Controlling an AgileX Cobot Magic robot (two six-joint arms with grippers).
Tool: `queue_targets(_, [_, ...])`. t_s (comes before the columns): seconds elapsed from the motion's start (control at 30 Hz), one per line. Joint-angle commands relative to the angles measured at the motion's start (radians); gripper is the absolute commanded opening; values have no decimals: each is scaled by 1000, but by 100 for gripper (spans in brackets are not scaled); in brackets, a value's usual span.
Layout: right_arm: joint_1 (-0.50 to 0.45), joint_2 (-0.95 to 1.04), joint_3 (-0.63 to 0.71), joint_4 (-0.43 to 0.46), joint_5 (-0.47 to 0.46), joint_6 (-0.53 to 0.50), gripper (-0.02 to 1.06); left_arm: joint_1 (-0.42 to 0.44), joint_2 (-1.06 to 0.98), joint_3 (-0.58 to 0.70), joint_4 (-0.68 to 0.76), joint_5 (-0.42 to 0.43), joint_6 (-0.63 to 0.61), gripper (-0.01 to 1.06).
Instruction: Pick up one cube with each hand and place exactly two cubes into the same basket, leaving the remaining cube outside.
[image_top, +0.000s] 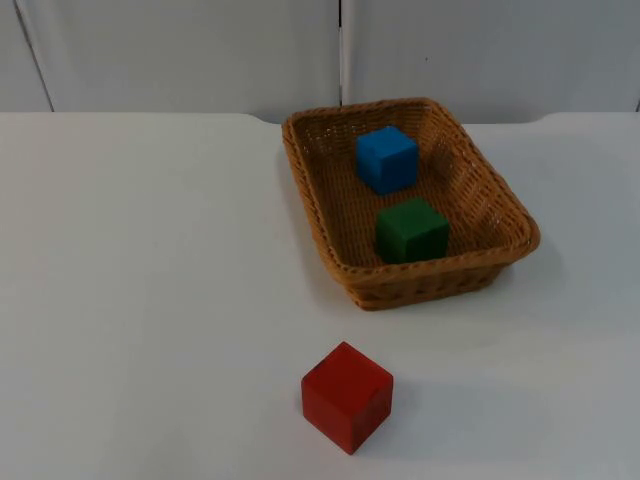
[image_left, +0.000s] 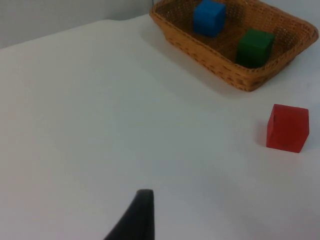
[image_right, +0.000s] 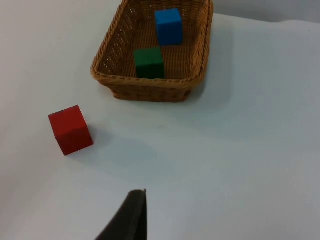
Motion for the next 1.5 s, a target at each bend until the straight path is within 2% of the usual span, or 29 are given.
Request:
queue_targets(0.0, [4,-3,-2,5,-4,-1,105,1,-4,5,-10,0,0,105])
queue_targets(0.33, [-14,-3,-2,5,-5,-1,105,1,-4,5,-10,0,0,105])
queue_targets(0.67, [-190,-3,-2,5,-5,-1,105,1,-4,5,-10,0,0,105])
queue_targets(0.83, [-248,-3,-2,5,-5,9,105,1,-4,5,-10,0,0,105])
queue_targets(1.47, [-264,-3,-2,5,-5,9,105,1,-4,5,-10,0,0,105])
